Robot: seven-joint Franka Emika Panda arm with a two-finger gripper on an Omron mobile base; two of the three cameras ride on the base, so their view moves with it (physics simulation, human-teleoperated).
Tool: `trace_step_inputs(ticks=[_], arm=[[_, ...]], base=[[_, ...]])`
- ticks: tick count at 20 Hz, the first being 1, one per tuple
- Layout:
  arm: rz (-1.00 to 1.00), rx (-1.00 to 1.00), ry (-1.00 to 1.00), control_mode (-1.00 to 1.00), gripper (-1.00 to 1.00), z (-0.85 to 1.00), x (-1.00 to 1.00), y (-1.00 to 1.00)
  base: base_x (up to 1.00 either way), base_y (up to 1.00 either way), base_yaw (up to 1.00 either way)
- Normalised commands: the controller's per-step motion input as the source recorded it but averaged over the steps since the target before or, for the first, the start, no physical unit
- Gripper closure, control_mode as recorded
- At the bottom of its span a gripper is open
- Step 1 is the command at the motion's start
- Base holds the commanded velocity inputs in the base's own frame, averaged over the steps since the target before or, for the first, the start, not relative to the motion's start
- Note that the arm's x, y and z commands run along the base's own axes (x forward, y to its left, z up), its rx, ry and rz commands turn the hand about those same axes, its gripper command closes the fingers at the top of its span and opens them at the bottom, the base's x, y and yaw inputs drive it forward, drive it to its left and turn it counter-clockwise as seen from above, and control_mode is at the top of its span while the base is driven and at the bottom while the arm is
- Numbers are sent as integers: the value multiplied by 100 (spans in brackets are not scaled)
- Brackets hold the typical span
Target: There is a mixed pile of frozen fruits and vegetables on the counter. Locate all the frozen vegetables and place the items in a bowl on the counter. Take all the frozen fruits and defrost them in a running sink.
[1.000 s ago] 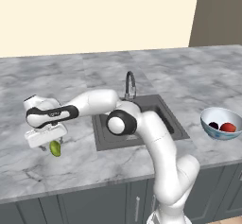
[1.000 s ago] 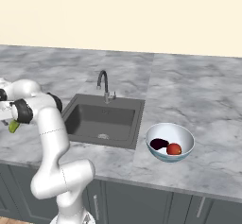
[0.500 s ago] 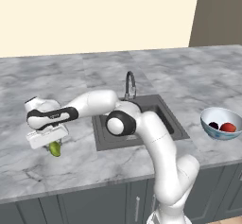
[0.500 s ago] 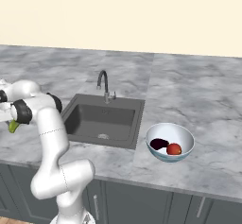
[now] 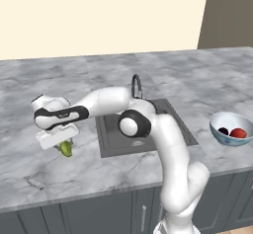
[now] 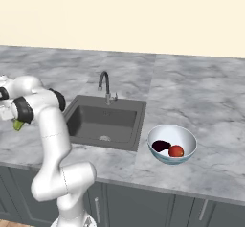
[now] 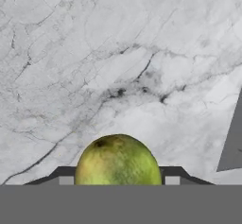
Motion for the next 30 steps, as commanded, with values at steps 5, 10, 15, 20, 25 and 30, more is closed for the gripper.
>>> trace_step_inputs(ticks=[5, 10, 15, 20, 25, 30], arm=[[-1, 7, -13, -100, 100, 62, -23, -78], [-1, 28, -16, -100, 100, 13, 4, -86], [-4, 27, 3, -100, 100, 12, 19, -77], [-6, 9, 16, -100, 100, 2, 35, -78], [-3, -4, 24, -100, 100, 29, 46, -55], [-3, -4, 3, -100, 100, -24, 48, -50]], base=[[0, 0, 0], [0, 0, 0], [0, 0, 0], [0, 0, 0], [0, 0, 0], [0, 0, 0]])
